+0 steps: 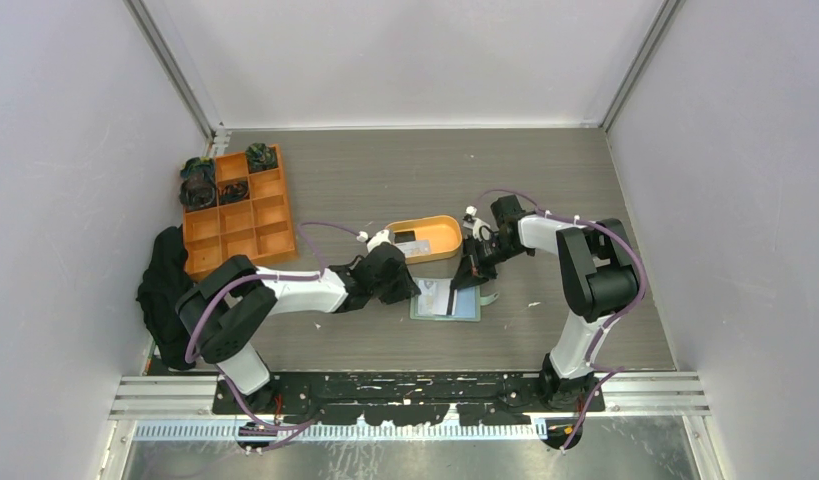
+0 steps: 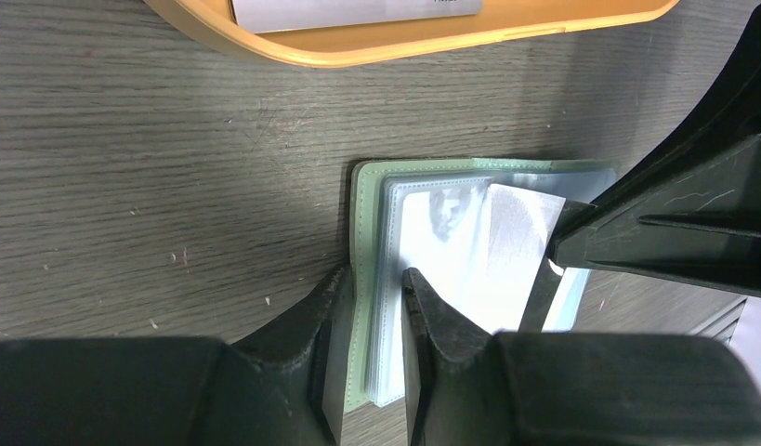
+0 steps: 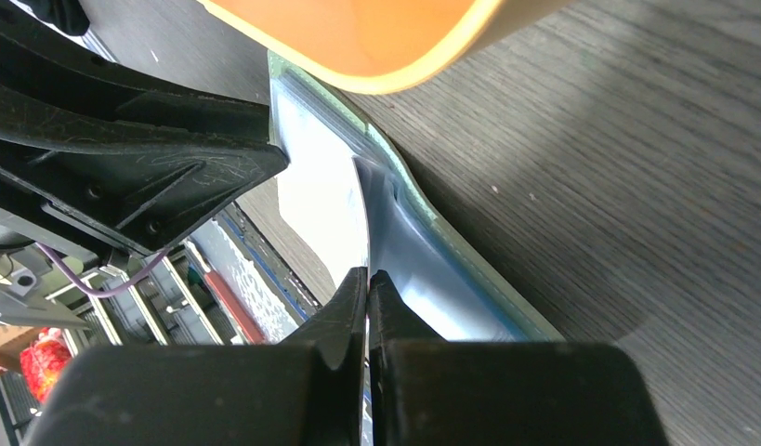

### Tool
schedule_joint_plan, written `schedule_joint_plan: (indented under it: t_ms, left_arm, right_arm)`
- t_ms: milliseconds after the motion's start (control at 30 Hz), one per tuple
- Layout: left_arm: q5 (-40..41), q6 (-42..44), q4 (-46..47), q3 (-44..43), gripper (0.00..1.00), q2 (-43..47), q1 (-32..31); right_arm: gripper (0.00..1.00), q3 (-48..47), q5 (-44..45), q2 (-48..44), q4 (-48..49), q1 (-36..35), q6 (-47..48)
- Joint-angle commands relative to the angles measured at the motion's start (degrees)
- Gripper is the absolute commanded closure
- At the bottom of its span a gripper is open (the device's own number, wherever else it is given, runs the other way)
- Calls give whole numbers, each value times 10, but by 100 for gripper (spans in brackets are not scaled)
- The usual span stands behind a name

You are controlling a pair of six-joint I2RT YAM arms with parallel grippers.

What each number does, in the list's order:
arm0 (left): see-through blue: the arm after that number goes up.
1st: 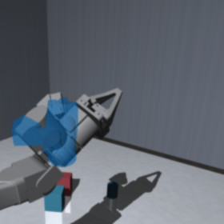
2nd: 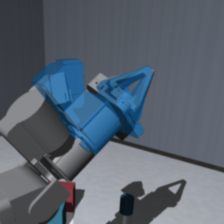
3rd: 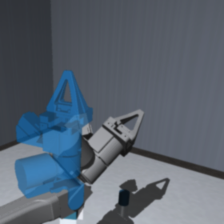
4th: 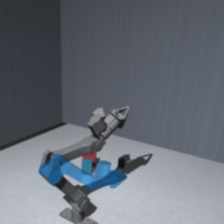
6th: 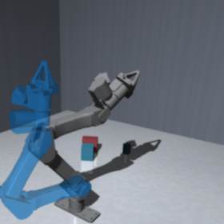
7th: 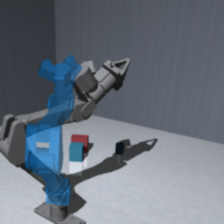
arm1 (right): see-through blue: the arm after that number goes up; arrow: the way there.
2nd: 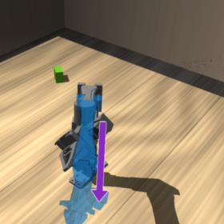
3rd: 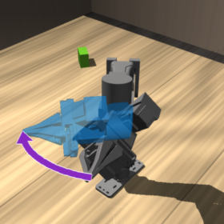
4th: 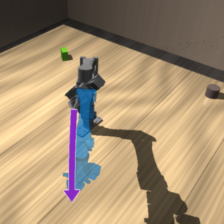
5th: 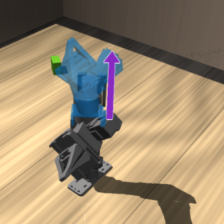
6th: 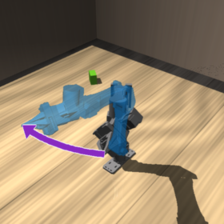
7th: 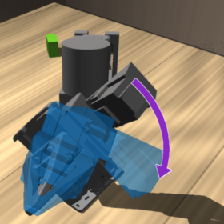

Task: Put the credit cards into the card holder
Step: Insert the credit card into the card holder.

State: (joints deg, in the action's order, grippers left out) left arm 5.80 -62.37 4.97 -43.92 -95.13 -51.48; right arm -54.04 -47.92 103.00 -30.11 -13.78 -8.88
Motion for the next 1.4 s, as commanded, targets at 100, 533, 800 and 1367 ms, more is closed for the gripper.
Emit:
schedule_joint_plan:
  t_ms: [100,533,800,1367]
  left_arm:
    - [2,16,-29,16,76,-32,3]
    - [-8,17,-26,13,77,-27,3]
    - [-25,16,-11,13,76,-29,3]
    - [-11,79,19,56,65,101,2]
  right_arm:
    - [95,6,6,-5,-26,-14,21]
    - [95,26,5,4,25,-21,-27]
    - [95,27,-1,5,63,-29,-49]
    - [78,12,16,13,57,-28,-59]
